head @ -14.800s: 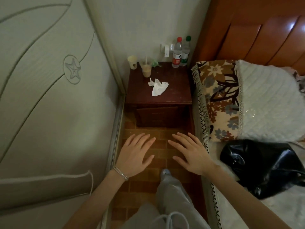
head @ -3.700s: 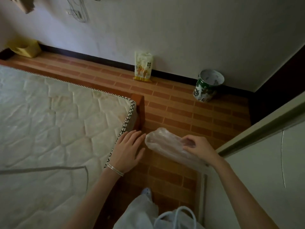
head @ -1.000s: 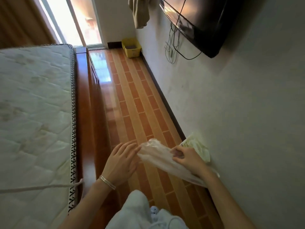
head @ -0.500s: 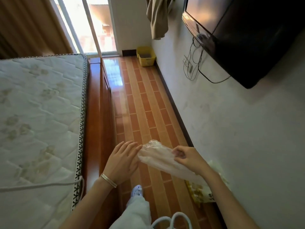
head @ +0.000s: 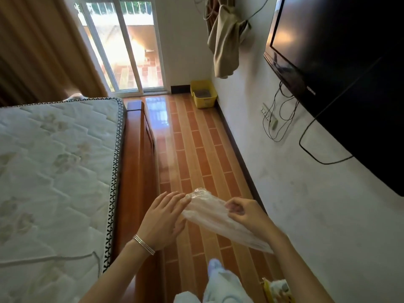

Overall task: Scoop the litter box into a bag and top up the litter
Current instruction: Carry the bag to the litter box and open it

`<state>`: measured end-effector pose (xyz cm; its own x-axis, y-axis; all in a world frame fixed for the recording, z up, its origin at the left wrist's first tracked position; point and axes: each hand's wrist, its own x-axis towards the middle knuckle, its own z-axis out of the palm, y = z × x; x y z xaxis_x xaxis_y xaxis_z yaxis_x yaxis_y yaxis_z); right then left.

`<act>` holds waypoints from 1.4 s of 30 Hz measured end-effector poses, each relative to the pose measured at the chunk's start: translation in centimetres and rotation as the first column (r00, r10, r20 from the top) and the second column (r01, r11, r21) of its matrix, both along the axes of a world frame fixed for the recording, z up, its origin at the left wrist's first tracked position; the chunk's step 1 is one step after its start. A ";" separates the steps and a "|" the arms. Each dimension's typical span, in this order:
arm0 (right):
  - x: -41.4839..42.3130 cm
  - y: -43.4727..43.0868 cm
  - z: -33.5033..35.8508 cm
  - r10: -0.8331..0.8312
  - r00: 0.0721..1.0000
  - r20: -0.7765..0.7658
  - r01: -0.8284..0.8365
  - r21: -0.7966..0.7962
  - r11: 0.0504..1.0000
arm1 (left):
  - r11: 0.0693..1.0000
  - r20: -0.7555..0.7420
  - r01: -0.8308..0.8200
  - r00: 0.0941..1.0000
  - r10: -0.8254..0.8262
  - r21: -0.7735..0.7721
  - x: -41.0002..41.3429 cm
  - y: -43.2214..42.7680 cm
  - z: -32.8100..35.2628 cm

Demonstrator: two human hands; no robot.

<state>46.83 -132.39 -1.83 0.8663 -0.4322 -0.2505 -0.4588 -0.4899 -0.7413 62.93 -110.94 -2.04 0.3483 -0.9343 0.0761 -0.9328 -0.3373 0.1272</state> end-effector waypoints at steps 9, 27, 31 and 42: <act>12.7 -9.7 -0.5 0.107 0.994 -0.009 -0.107 -0.031 0.994 | 0.997 -0.007 -0.067 0.998 0.066 -0.036 11.4 -8.9 -1.3; 37.2 -25.6 -0.1 0.195 0.980 -0.029 -0.196 -0.049 0.979 | 0.988 -0.007 -0.140 0.990 0.140 -0.063 34.1 -24.6 -0.1; 44.2 -27.4 -0.5 0.179 0.984 -0.019 -0.180 -0.054 0.982 | 0.990 0.023 -0.132 0.991 0.134 -0.056 41.3 -26.2 -0.4; 62.4 -31.5 1.5 0.075 0.997 0.033 -0.074 -0.024 0.997 | 0.997 0.023 -0.045 0.999 0.047 -0.063 61.2 -32.1 1.5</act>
